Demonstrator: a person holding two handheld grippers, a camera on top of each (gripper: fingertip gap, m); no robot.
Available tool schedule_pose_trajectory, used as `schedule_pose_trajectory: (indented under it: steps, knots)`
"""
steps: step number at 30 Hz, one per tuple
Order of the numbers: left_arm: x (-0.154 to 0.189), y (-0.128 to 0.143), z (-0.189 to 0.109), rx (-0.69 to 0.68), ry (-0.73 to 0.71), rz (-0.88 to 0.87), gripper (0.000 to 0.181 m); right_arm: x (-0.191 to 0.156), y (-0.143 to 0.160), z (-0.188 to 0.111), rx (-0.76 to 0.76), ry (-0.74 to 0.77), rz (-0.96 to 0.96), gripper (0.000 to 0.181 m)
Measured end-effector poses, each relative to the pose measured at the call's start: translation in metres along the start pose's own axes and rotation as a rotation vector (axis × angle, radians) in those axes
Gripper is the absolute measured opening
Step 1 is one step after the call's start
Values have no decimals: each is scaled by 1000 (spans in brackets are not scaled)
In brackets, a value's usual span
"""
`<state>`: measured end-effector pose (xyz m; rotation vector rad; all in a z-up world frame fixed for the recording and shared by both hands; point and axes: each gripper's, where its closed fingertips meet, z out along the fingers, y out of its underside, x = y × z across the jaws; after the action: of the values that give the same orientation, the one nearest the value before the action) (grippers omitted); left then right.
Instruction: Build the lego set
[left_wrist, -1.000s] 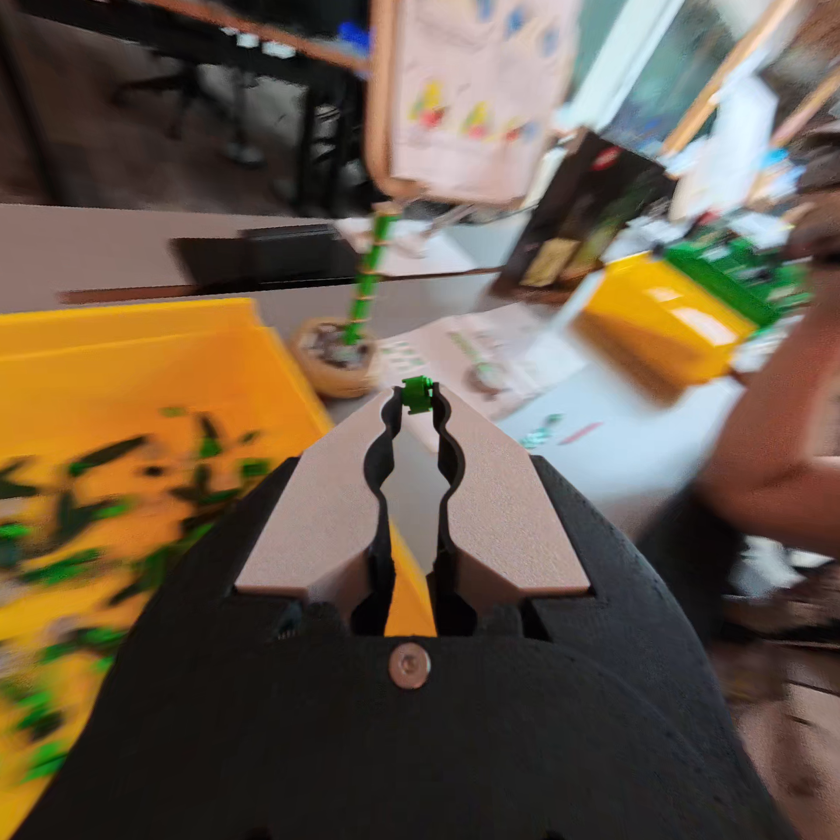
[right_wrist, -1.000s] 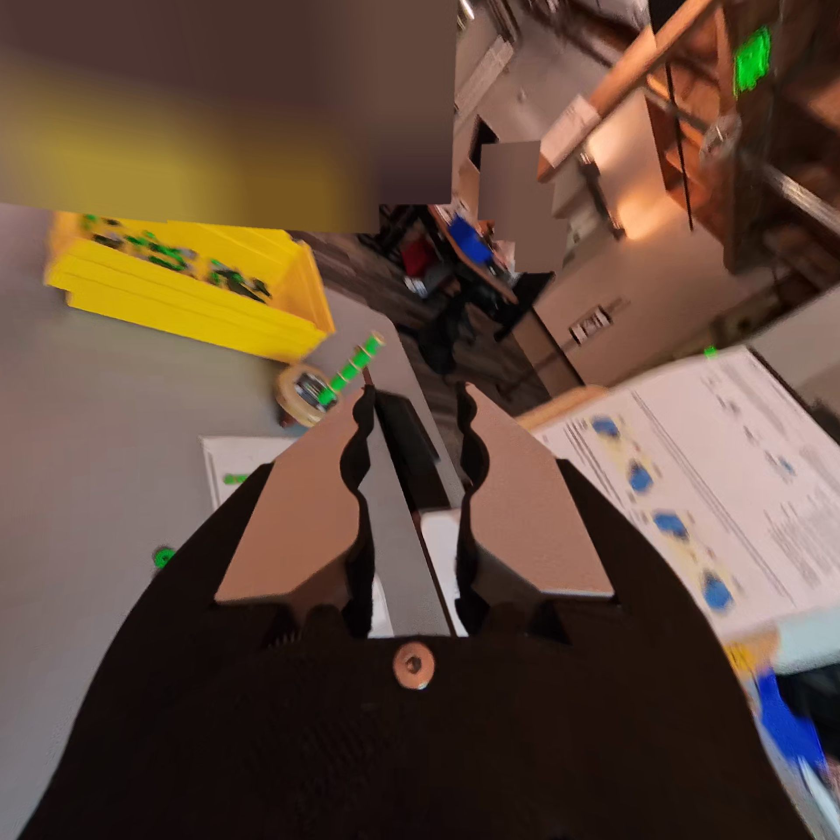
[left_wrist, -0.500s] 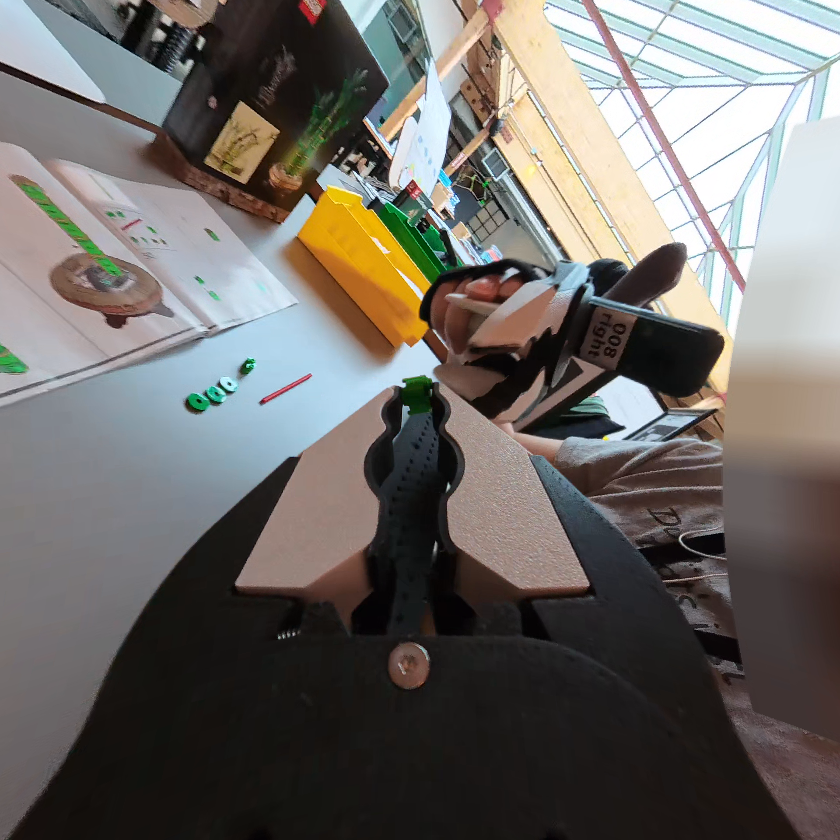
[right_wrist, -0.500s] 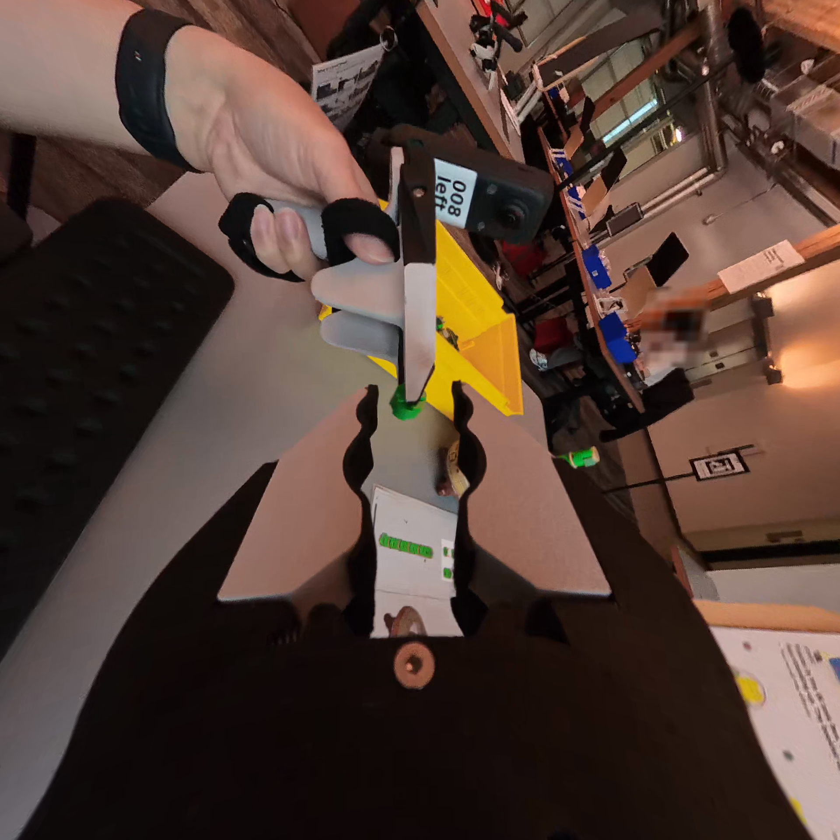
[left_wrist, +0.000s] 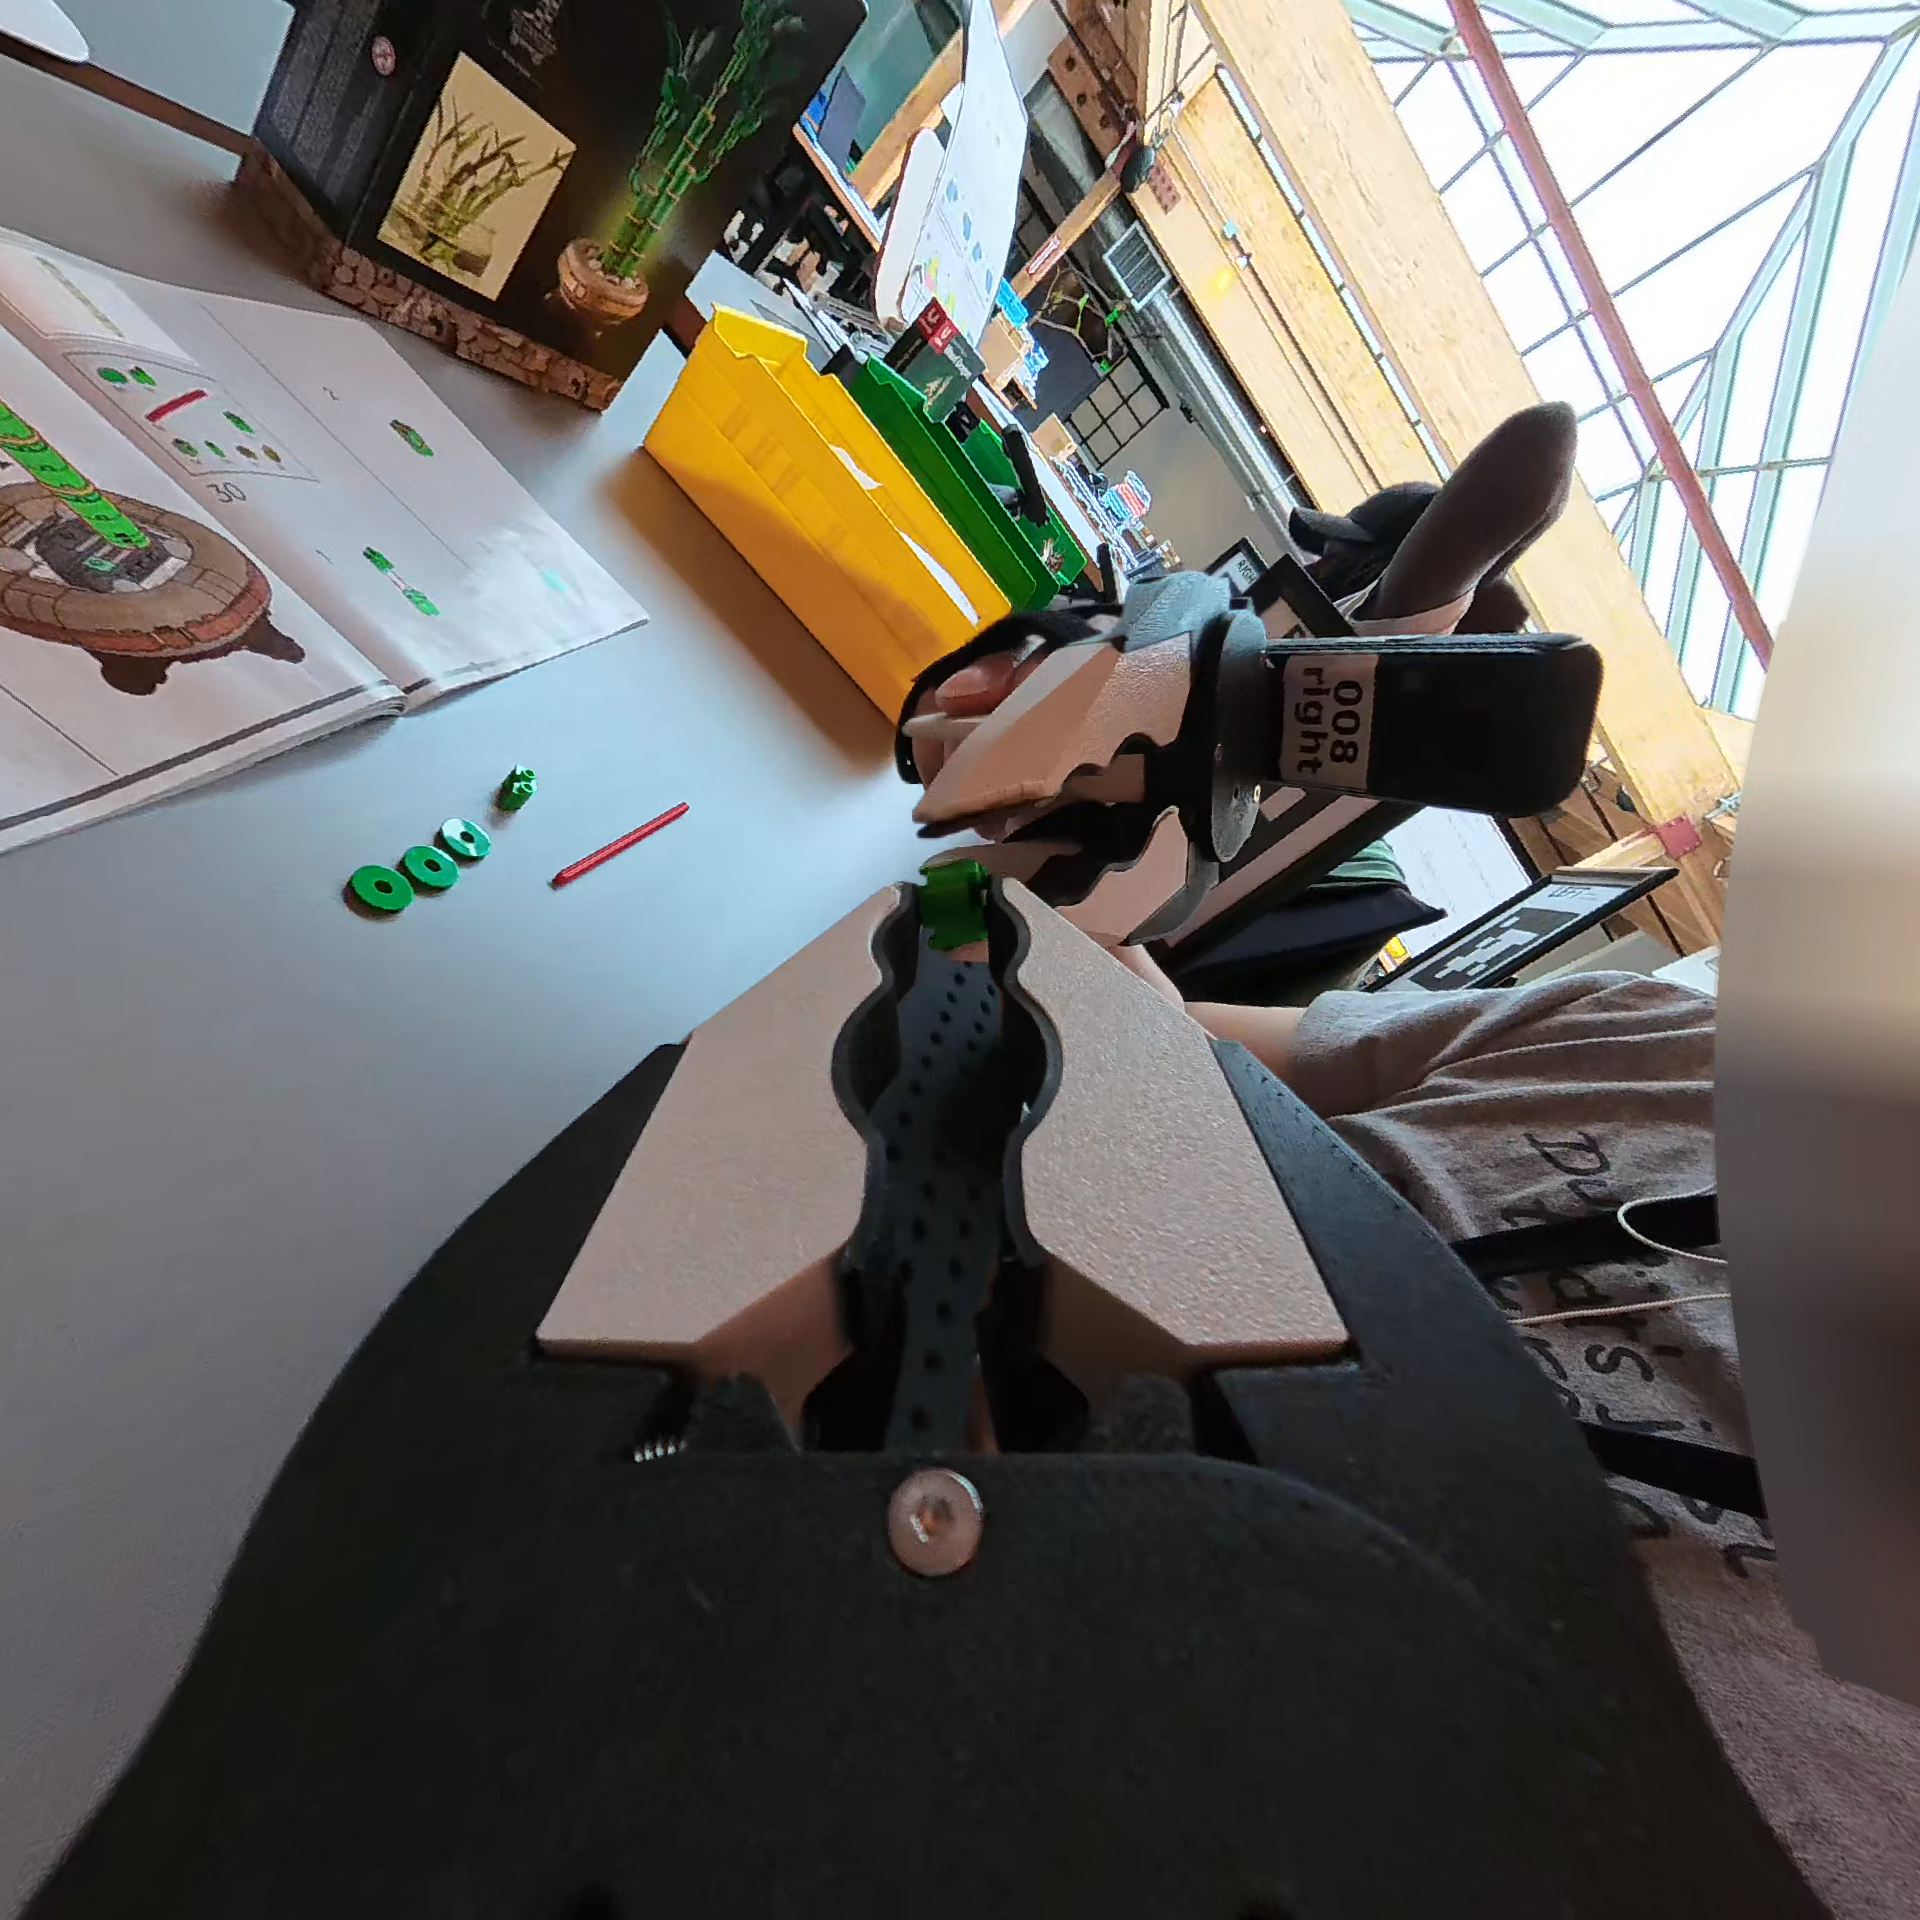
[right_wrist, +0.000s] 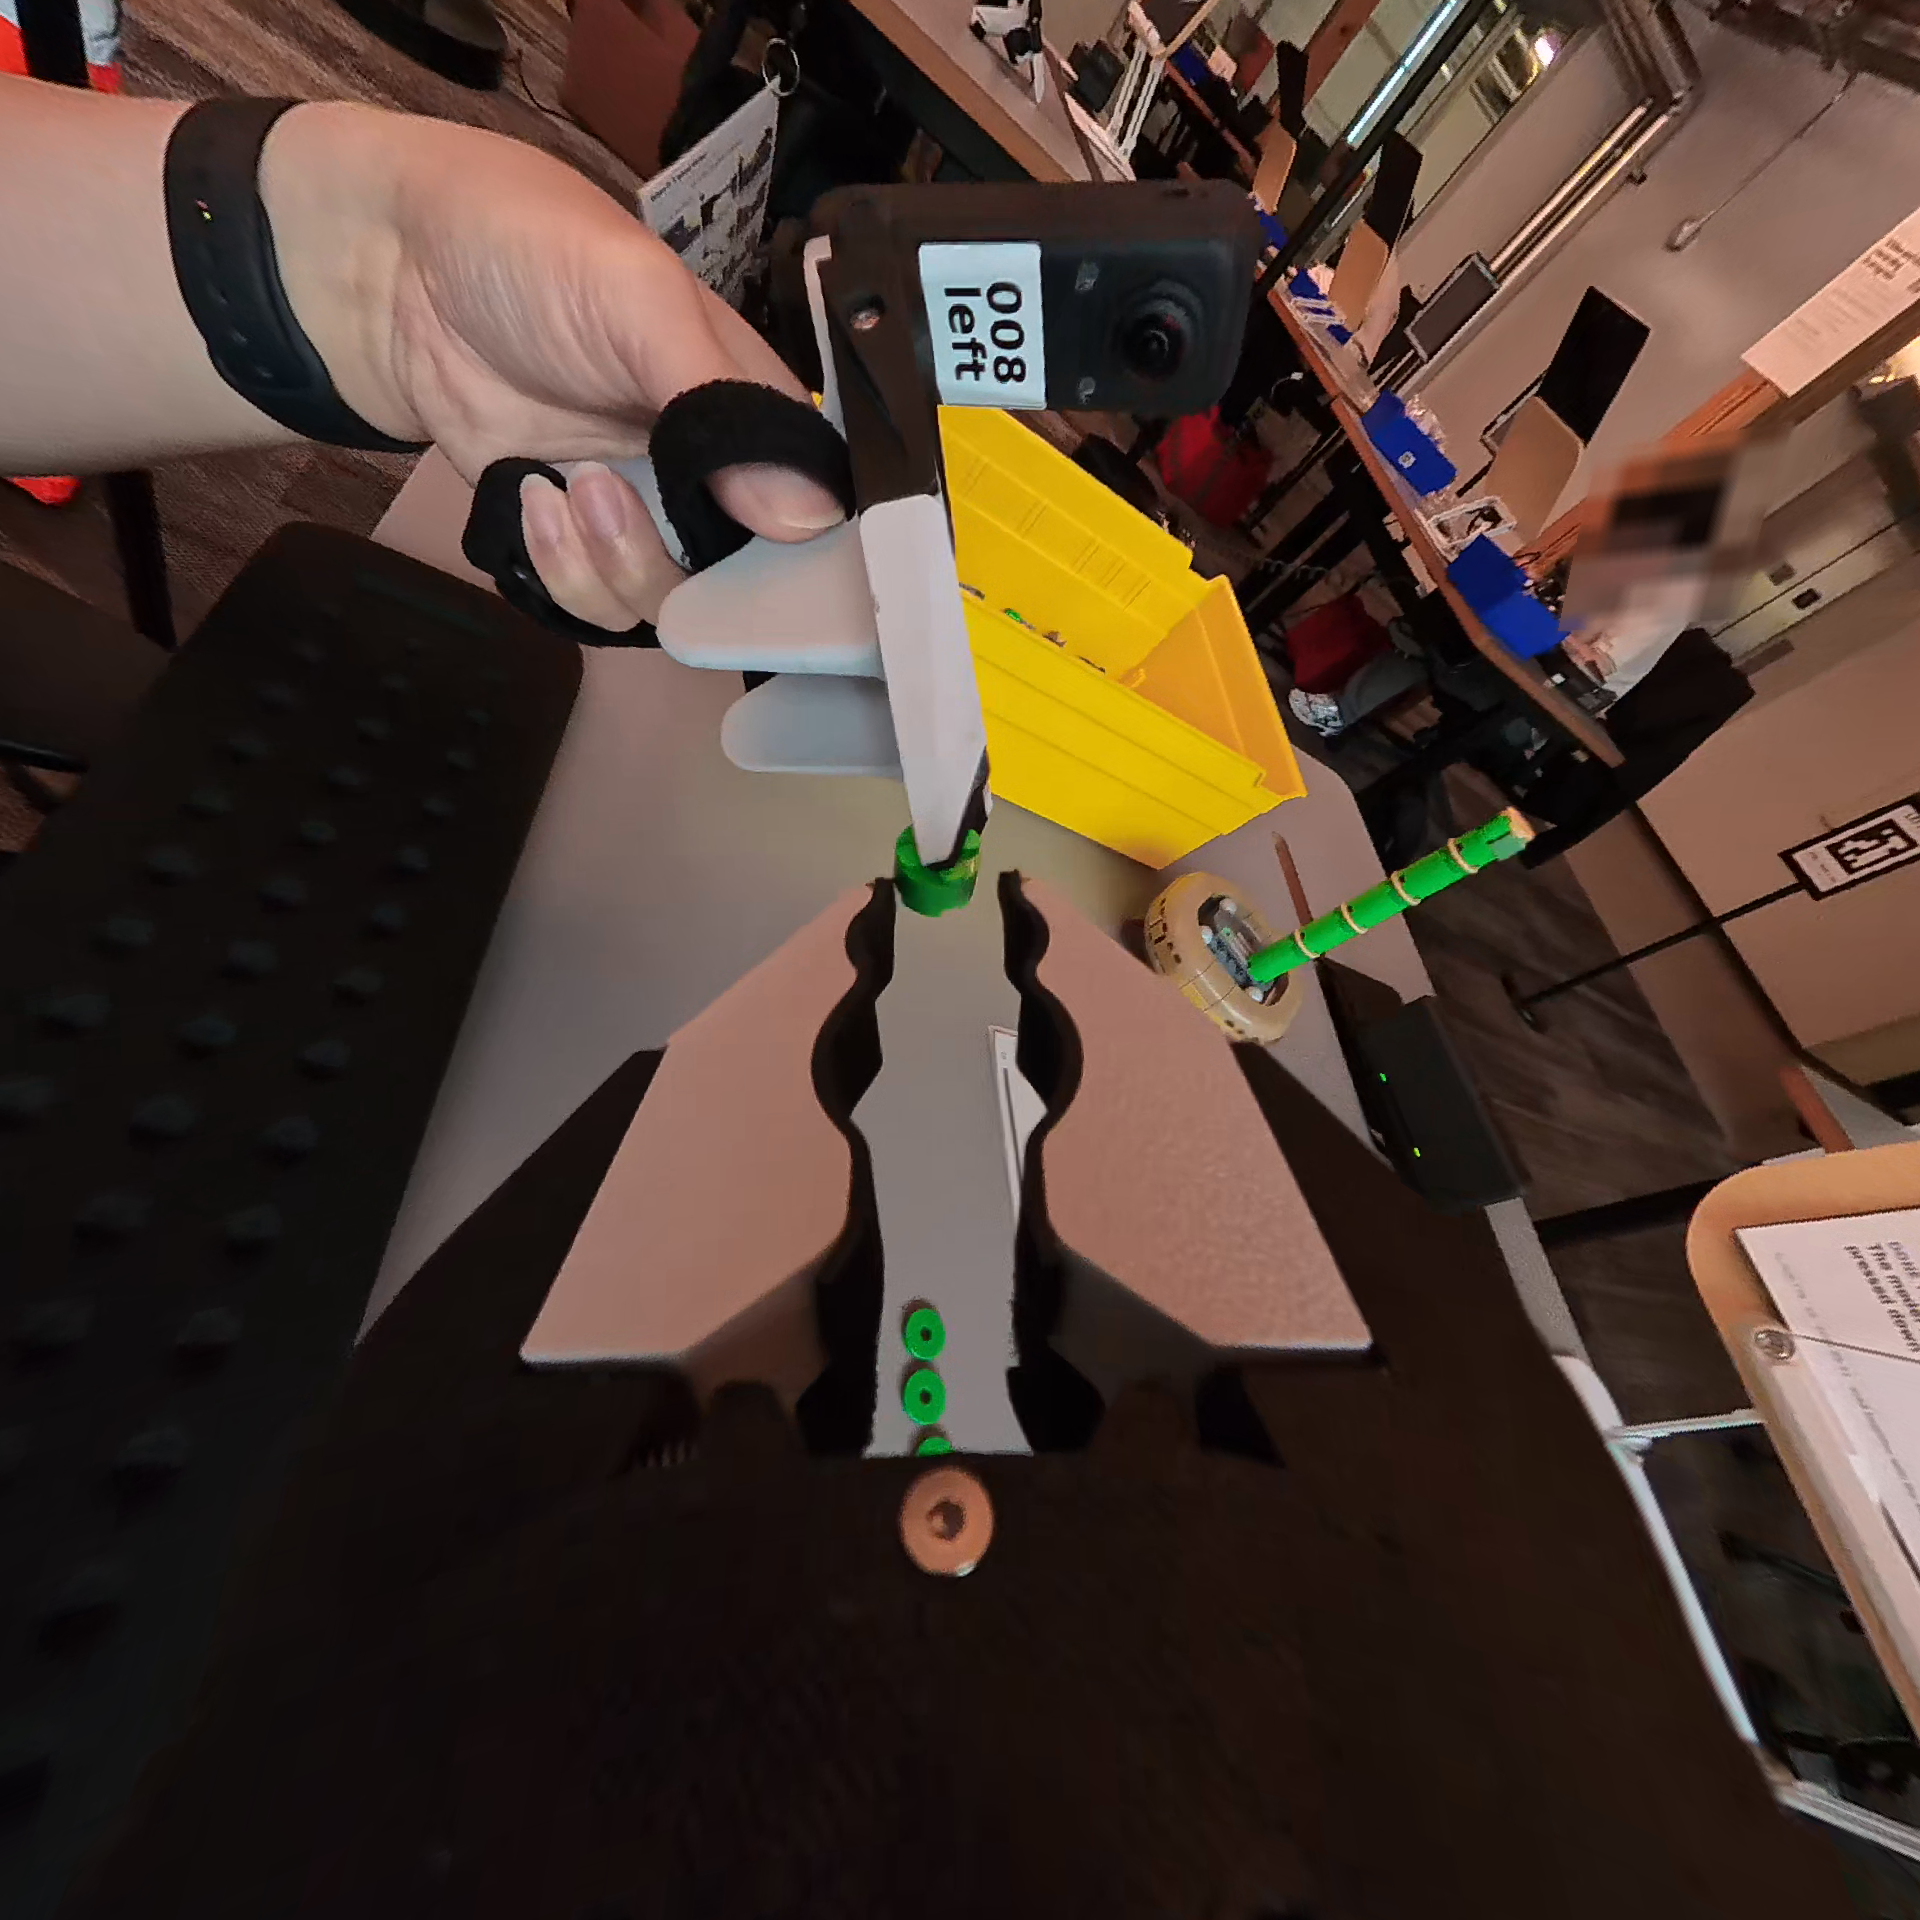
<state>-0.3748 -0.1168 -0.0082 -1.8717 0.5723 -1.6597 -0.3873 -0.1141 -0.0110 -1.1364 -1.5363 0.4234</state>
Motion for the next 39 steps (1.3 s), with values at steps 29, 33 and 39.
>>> schedule_pose_trajectory:
  steps: [29, 33, 39]
  knots:
    - [-24, -1, 17, -9, -30, -32, 20, 0, 42, -17, -40, 47, 141, 15]
    - [-32, -14, -10, 65, -102, -10, 20, 17, 82, -45, -179, 99, 153, 15]
    - [-31, -19, -51, 137, -172, 12, 18, 38, 197, -120, -381, 154, 523, 15]
